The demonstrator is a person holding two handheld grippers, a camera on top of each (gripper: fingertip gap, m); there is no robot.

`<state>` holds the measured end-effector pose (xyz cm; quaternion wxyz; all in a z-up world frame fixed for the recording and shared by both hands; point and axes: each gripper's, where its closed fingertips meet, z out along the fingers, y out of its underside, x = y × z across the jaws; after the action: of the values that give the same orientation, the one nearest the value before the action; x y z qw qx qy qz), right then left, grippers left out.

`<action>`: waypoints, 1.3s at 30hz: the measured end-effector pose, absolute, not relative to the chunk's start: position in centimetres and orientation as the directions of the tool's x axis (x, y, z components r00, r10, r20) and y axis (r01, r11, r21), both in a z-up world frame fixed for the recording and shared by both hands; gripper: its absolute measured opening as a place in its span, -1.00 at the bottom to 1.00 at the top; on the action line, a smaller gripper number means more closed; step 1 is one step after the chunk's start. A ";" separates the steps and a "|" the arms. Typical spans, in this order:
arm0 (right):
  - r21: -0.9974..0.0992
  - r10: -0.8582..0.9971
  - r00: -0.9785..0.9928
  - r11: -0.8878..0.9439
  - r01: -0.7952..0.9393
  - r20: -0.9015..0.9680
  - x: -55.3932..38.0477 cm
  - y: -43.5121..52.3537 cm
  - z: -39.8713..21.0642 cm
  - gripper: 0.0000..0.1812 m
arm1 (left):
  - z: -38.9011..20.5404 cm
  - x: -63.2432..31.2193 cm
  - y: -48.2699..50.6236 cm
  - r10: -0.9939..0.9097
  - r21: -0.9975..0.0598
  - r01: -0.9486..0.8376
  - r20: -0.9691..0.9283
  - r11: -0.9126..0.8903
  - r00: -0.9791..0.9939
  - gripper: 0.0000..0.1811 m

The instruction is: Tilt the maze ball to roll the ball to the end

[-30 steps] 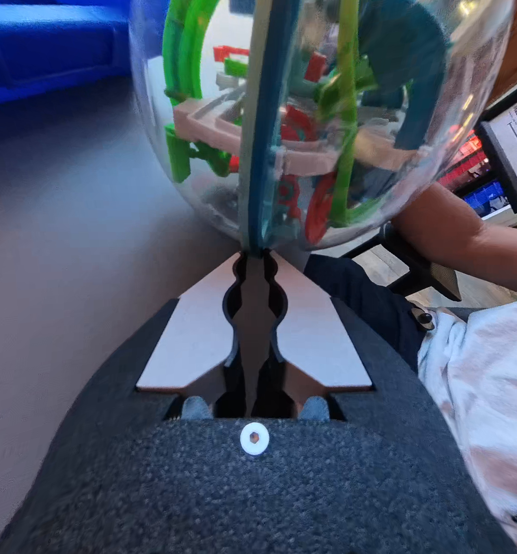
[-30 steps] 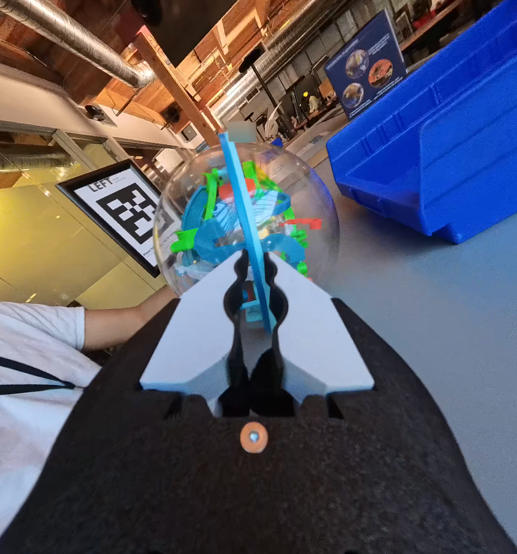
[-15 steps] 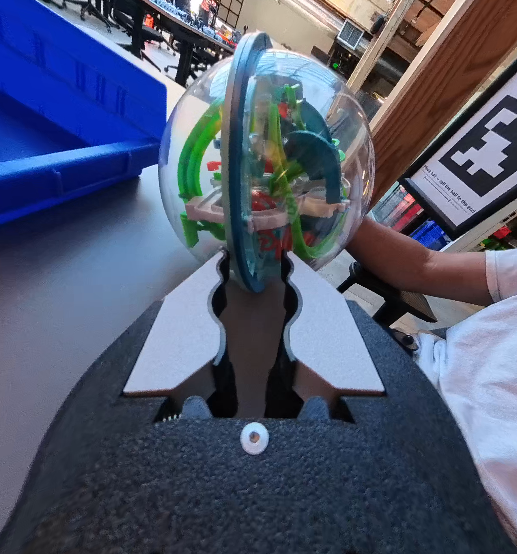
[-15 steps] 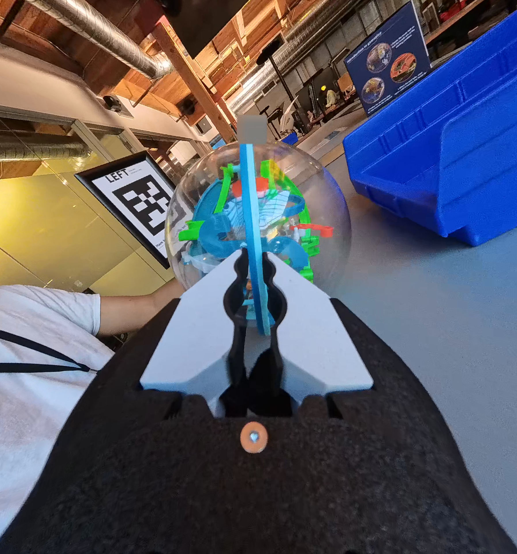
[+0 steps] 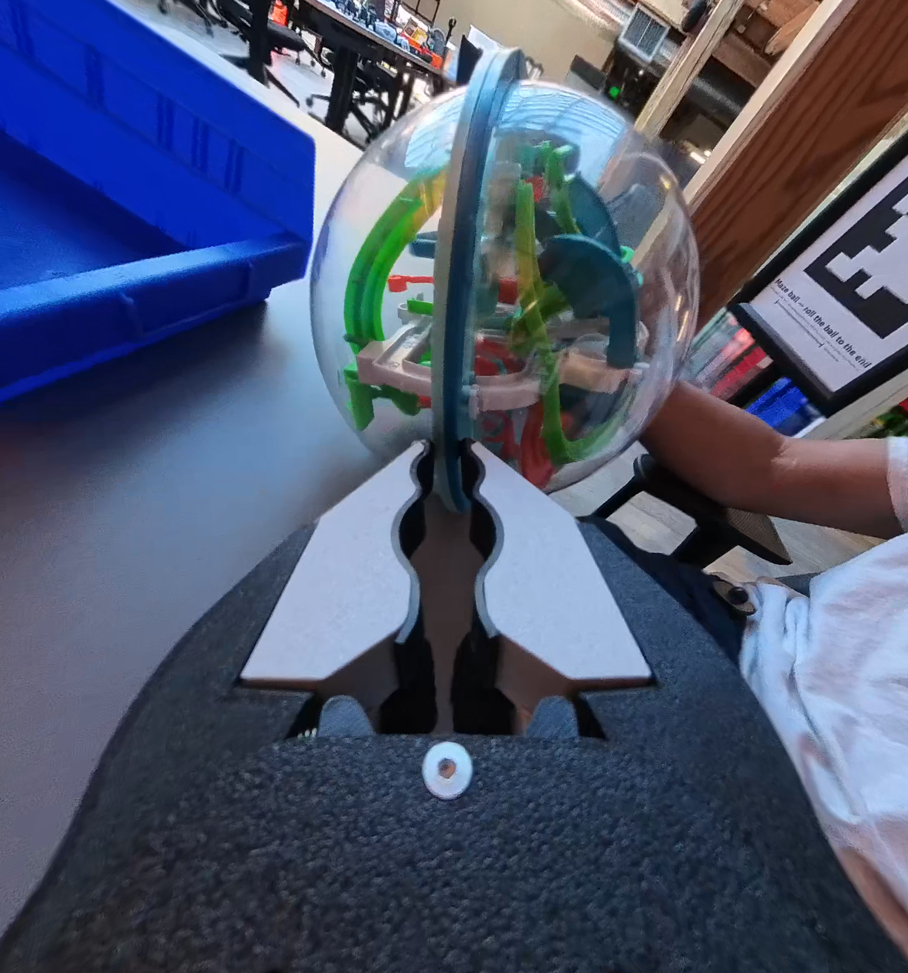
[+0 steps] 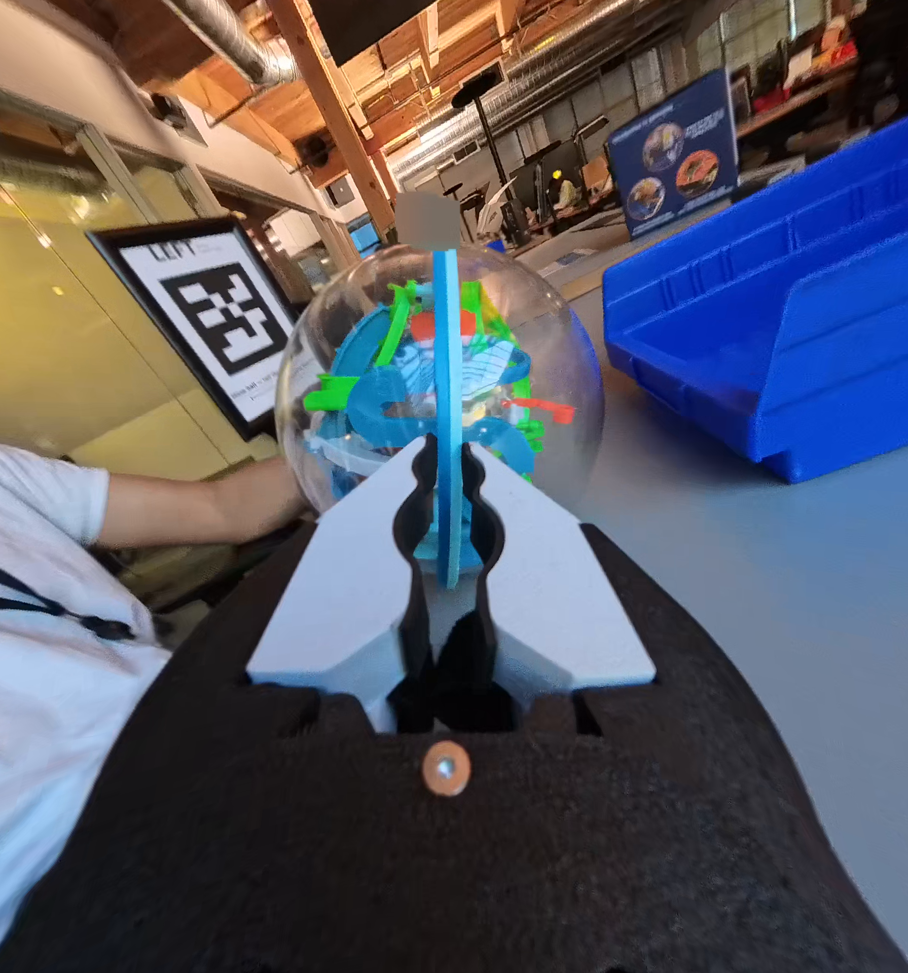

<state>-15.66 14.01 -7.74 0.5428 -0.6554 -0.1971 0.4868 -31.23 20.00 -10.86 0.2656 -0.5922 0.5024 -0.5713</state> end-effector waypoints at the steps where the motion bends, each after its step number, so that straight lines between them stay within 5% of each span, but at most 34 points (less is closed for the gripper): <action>1: -0.944 0.811 0.488 -0.242 -0.223 -0.323 -15.8 13.7 -7.3 -0.92 | -10.4 -31.3 19.8 -0.926 -0.911 -0.286 0.347 -0.296 -0.147 -0.92; 8: -0.970 0.844 0.486 0.241 0.029 0.225 -19.6 7.6 5.9 -0.92 | 3.1 -34.6 14.9 -0.969 -0.968 -0.081 -0.232 0.238 -0.083 -0.91; 17: -0.601 0.537 0.278 0.753 0.268 0.797 -27.3 -5.3 25.5 -0.92 | 21.9 -40.5 4.4 -0.589 -0.598 -0.021 -0.794 0.801 0.149 -0.92; 29: 0.034 -0.054 0.027 0.864 0.502 0.998 -34.2 -18.8 34.3 -0.91 | 32.9 -46.5 -7.8 -0.112 -0.143 -0.048 -0.908 0.989 0.403 -0.91; 39: 0.139 -0.146 -0.022 0.874 0.465 0.989 -36.4 -23.0 36.2 -0.91 | 34.3 -49.3 -12.8 0.020 -0.021 -0.082 -0.886 0.996 0.464 -0.91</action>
<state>-36.37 -22.95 36.17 0.6893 -0.1174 -0.6797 -0.2214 -49.32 -12.81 34.28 0.8551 -0.0300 0.5168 0.0298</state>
